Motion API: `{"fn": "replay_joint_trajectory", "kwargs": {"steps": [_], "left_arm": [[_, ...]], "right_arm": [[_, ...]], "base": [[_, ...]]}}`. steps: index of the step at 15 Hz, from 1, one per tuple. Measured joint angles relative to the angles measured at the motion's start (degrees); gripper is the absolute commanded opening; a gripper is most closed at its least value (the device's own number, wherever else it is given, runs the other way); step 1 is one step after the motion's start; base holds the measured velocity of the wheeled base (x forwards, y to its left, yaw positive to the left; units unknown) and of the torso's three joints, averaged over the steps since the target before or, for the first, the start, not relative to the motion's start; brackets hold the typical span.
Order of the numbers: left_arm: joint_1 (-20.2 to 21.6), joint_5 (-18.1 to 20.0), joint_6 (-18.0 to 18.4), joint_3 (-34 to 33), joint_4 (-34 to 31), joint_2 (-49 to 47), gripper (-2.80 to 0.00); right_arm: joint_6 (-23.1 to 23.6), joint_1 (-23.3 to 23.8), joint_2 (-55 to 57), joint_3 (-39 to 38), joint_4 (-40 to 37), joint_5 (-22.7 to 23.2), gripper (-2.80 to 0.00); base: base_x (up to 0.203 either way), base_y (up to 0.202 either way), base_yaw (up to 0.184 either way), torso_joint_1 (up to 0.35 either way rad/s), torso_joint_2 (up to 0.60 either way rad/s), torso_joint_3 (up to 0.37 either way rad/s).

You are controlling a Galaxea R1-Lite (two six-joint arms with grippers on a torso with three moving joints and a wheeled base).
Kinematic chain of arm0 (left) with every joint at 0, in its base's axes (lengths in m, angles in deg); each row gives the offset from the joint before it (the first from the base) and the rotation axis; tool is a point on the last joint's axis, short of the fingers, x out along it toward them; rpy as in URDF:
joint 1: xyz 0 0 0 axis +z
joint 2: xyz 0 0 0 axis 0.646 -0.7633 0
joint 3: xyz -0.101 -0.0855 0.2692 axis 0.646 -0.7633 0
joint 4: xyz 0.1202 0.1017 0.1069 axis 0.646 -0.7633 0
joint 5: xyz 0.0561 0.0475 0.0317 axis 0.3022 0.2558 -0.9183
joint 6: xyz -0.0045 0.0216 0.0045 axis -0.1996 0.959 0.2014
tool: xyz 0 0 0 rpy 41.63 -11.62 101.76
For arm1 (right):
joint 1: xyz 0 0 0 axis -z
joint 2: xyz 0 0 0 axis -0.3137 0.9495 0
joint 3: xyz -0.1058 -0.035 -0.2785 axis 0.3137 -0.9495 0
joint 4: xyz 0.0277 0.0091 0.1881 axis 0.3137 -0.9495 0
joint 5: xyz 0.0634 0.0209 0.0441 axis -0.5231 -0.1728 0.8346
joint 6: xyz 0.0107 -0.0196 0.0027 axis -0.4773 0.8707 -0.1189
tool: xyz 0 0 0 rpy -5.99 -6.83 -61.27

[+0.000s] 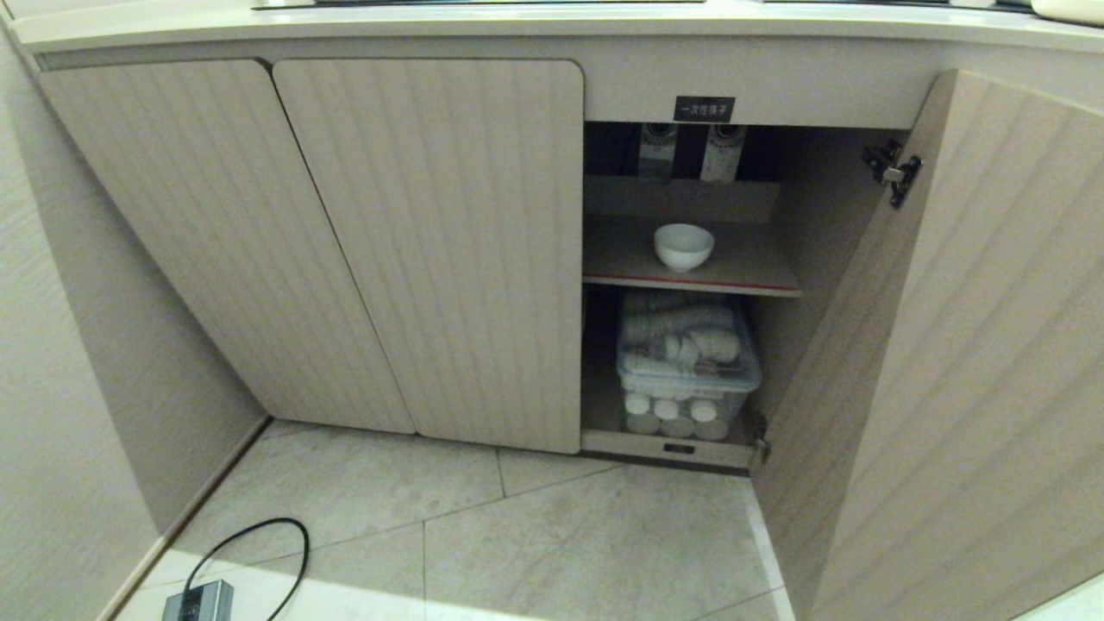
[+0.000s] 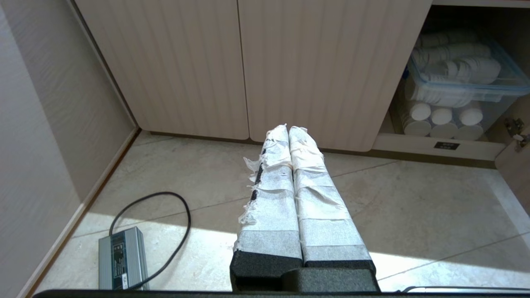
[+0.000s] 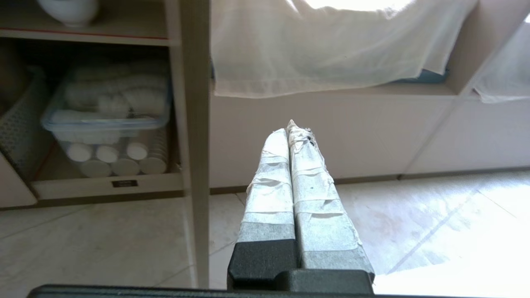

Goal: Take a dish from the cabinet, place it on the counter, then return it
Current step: Close the cabinet door

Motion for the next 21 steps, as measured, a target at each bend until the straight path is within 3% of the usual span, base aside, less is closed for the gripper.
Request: {"fn": "replay_joint_trajectory", "kwargs": {"steps": [11,16,21], "left_arm": [[0.0,0.01,0.02,-0.02,0.02,0.0,-2.8],[0.0,0.0,-0.01,-0.02,0.02,0.0,-2.8],[0.0,0.0,0.02,-0.02,0.0,0.0,-2.8]], "right_arm": [[0.45,1.64,6.53,2.58,0.24,-2.86,-2.8],[0.26,10.41,12.66,5.49,-0.17,-2.84,-2.8],[0.19,12.73,17.67,8.4,0.55,-2.41,-2.8]], "base": [[0.0,0.0,0.0,0.0,0.0,0.0],[0.0,0.0,0.0,0.0,0.0,0.0],[0.0,0.0,0.0,0.0,0.0,0.0]]}}
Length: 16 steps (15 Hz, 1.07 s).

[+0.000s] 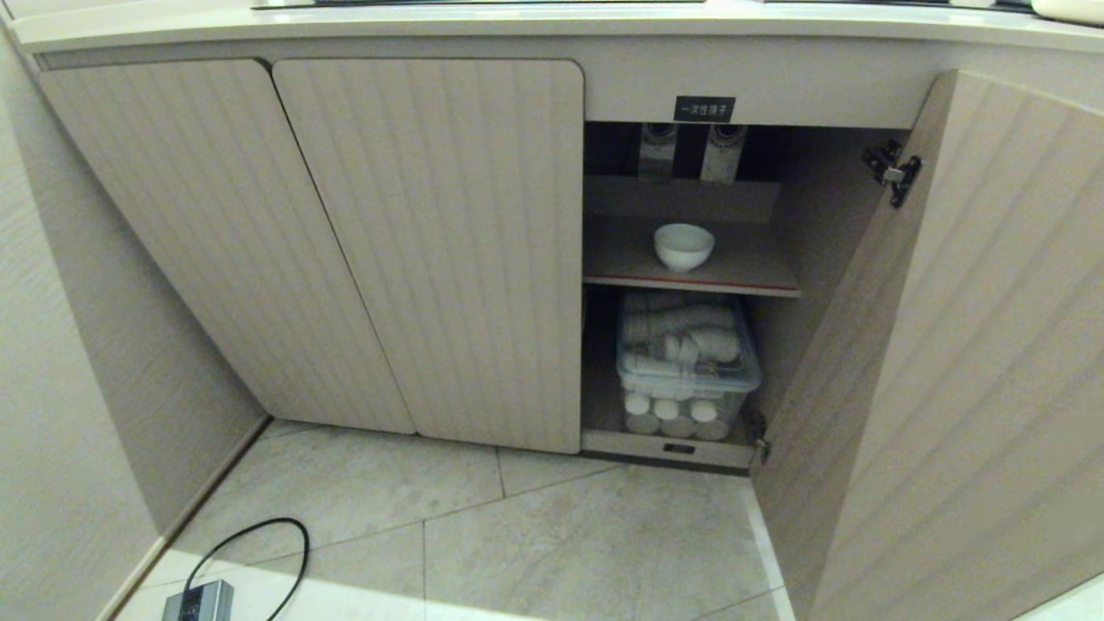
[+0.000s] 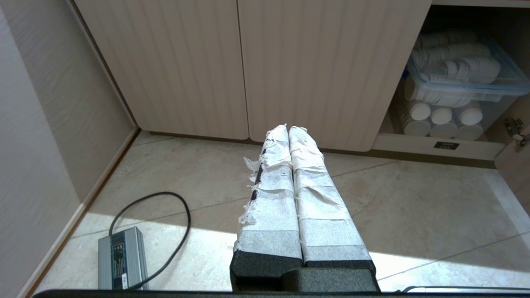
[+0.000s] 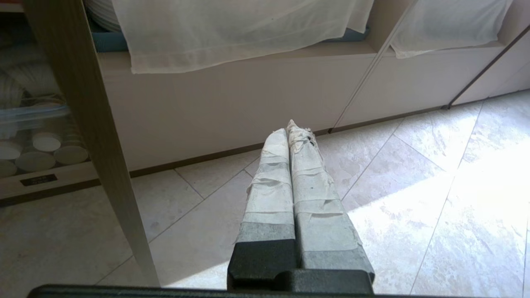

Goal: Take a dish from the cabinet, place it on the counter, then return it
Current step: Close the cabinet door

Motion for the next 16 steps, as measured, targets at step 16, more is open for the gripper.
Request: {"fn": "replay_joint_trajectory", "kwargs": {"steps": [16], "left_arm": [[0.0,0.0,-0.02,0.02,0.0,0.0,-2.8]], "right_arm": [[-1.68,0.6,7.69,4.14,12.2,9.57,-2.8]], "base": [[0.0,0.0,0.0,0.0,0.0,0.0]]}}
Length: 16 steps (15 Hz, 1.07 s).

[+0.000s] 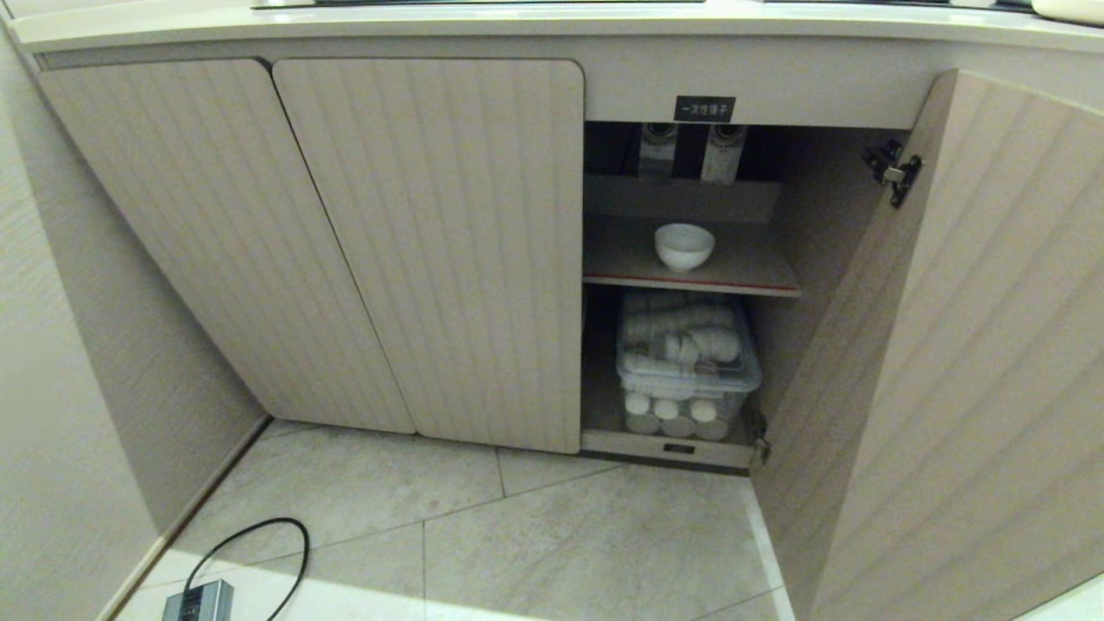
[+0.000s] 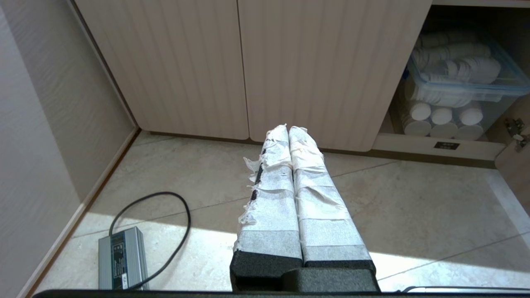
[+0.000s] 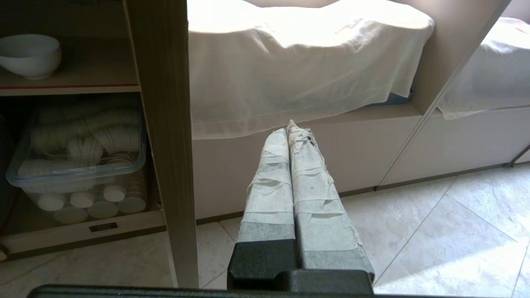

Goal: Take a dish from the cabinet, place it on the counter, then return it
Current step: Close the cabinet door

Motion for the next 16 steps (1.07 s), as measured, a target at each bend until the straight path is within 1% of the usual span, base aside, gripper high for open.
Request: {"fn": "replay_joint_trajectory", "kwargs": {"steps": [3,6,8,11,14,16], "left_arm": [[0.0,0.01,0.0,0.0,0.01,0.0,-2.8],[0.0,0.01,0.02,0.0,0.0,0.0,-2.8],[0.0,0.0,0.02,0.0,0.0,0.0,-2.8],[0.0,0.07,0.0,0.0,0.02,0.0,-2.8],[0.0,0.05,0.0,0.0,0.02,0.0,-2.8],[0.0,0.02,0.0,0.0,0.02,0.0,-2.8]], "right_arm": [[-1.0,-0.31,1.38,0.64,0.09,0.31,-2.8],[-2.46,-1.14,2.02,0.65,1.67,4.55,-2.8],[-2.6,-2.05,2.17,0.65,1.99,6.02,-2.8],[-3.87,-2.81,2.2,0.57,3.5,9.52,-2.8],[-4.46,-3.79,2.06,0.32,4.57,11.19,-2.8],[-4.98,-4.61,1.98,0.3,4.62,11.38,-2.8]], "base": [[0.0,0.0,0.0,0.0,0.0,0.0],[0.0,0.0,0.0,0.0,0.0,0.0],[0.0,0.0,0.0,0.0,0.0,0.0],[0.0,0.0,0.0,0.0,0.0,0.0],[0.0,0.0,0.0,0.0,0.0,0.0],[0.0,0.0,0.0,0.0,0.0,0.0]]}}
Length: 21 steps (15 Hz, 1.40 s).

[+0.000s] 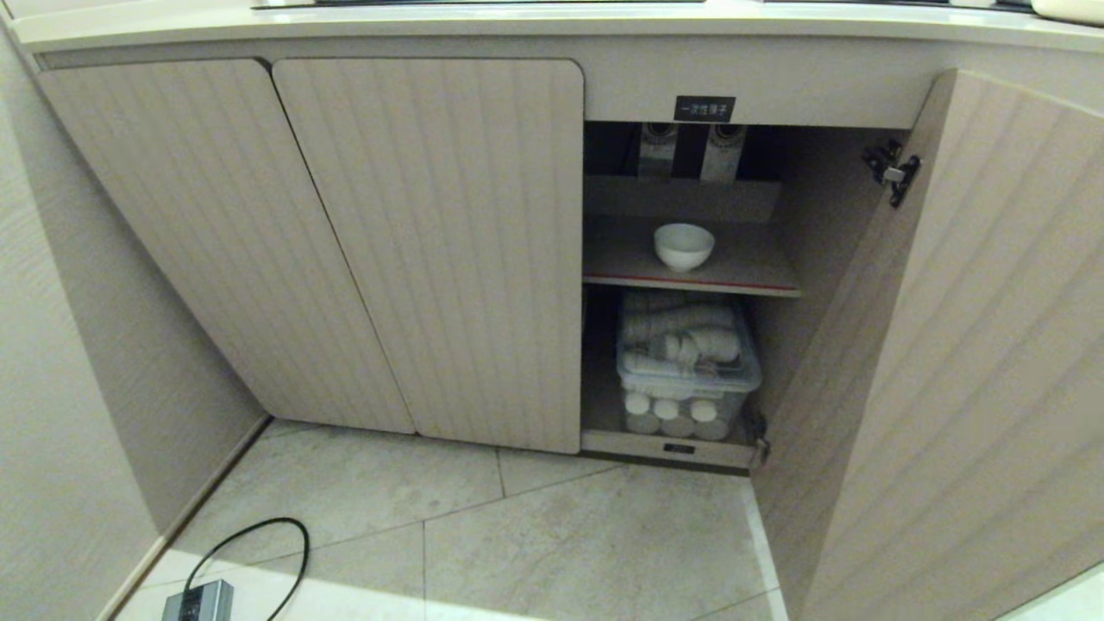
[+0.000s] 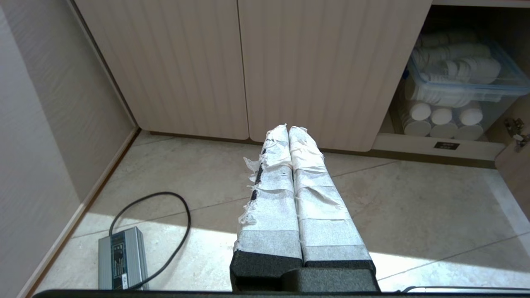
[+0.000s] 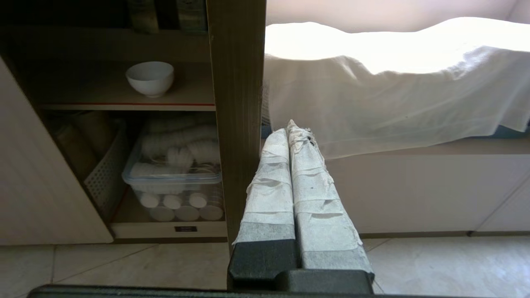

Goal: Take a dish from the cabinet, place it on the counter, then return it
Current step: Close the cabinet door

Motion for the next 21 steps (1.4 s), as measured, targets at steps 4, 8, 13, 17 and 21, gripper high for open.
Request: {"fn": "replay_joint_trajectory", "kwargs": {"steps": [4,8,13,17,21], "left_arm": [[0.0,-0.02,0.0,0.0,-0.02,0.0,-2.8],[0.0,0.0,0.02,-0.02,-0.02,0.0,-2.8],[0.0,0.0,0.0,-0.02,-0.02,0.0,-2.8],[0.0,-0.02,-0.02,-0.02,-0.02,0.0,-2.8],[0.0,-0.02,0.02,-0.02,-0.02,0.0,-2.8]], "right_arm": [[-0.06,-2.37,-0.24,-0.01,0.02,0.39,-2.8],[-0.1,-5.2,-0.42,-0.1,0.0,1.14,-2.8],[-1.03,-8.63,-0.96,-0.39,-0.09,3.17,-2.8],[-1.1,-10.53,-0.68,-0.48,-0.57,3.28,-2.8],[-1.05,-11.11,1.09,-0.28,-0.25,3.24,-2.8]], "base": [[0.0,0.0,0.0,0.0,0.0,0.0],[0.0,0.0,0.0,0.0,0.0,0.0],[0.0,0.0,0.0,0.0,0.0,0.0],[0.0,0.0,0.0,0.0,0.0,0.0],[0.0,0.0,0.0,0.0,0.0,0.0]]}}
